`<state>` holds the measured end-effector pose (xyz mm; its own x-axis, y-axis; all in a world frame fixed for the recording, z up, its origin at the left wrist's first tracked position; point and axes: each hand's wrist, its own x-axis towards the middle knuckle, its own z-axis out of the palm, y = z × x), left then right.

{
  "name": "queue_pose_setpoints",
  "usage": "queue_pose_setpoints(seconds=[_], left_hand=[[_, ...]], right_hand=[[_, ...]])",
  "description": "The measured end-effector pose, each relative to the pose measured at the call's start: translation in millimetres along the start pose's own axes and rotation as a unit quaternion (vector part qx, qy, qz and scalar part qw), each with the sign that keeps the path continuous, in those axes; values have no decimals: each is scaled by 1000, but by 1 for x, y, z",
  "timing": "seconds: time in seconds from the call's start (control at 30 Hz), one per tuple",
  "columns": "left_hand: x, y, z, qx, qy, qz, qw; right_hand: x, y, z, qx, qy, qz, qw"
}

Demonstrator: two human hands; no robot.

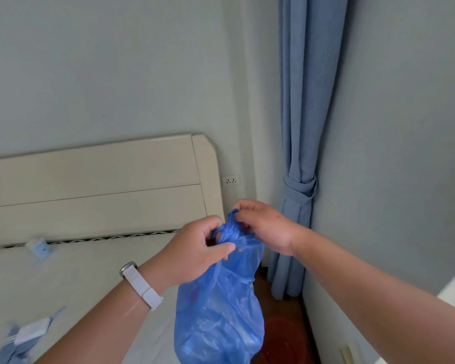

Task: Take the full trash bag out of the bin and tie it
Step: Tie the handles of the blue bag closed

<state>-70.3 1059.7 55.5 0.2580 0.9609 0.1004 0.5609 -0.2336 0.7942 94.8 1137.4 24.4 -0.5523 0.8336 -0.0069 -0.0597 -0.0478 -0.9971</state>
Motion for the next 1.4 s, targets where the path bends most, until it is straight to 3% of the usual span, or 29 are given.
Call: queue_pose_setpoints(seconds=[0.17, 0.27, 0.4, 0.5, 0.6, 0.67, 0.73, 0.8, 0.9, 1.03, 1.23, 1.4], left_hand=[[1, -9, 3, 98, 115, 101, 983], [3, -12, 12, 107, 120, 131, 978], [5, -14, 25, 60, 107, 98, 988], [13, -17, 30, 26, 147, 56, 987], [23, -17, 33, -18, 164, -6, 986], [28, -18, 35, -94, 152, -53, 982], [31, -16, 37, -192, 135, -88, 968], [33, -14, 40, -269, 117, -108, 950], [35, -11, 46, -336, 92, -121, 929], [36, -10, 53, -349, 50, -120, 928], [33, -10, 52, -311, 53, -91, 945], [26, -13, 45, -345, 20, -74, 935]], right_hand=[[-6, -4, 2, -42, -86, 95, 991], [-9, -8, -5, -104, -152, 142, 973], [-12, -8, -17, -123, -185, 173, 959], [-15, -3, -22, -76, -109, 158, 979], [-21, 1, -28, -106, 69, 68, 990], [-31, -1, -30, -151, 190, -44, 969], [-46, -1, -30, -171, 252, -138, 943], [-61, 2, -30, -189, 246, -138, 941], [-70, 13, -25, -238, 168, -34, 956], [-67, 22, -19, -235, 119, -13, 965], [-60, 22, -20, -206, 160, -50, 964], [-55, 26, -20, -143, 189, -52, 970]])
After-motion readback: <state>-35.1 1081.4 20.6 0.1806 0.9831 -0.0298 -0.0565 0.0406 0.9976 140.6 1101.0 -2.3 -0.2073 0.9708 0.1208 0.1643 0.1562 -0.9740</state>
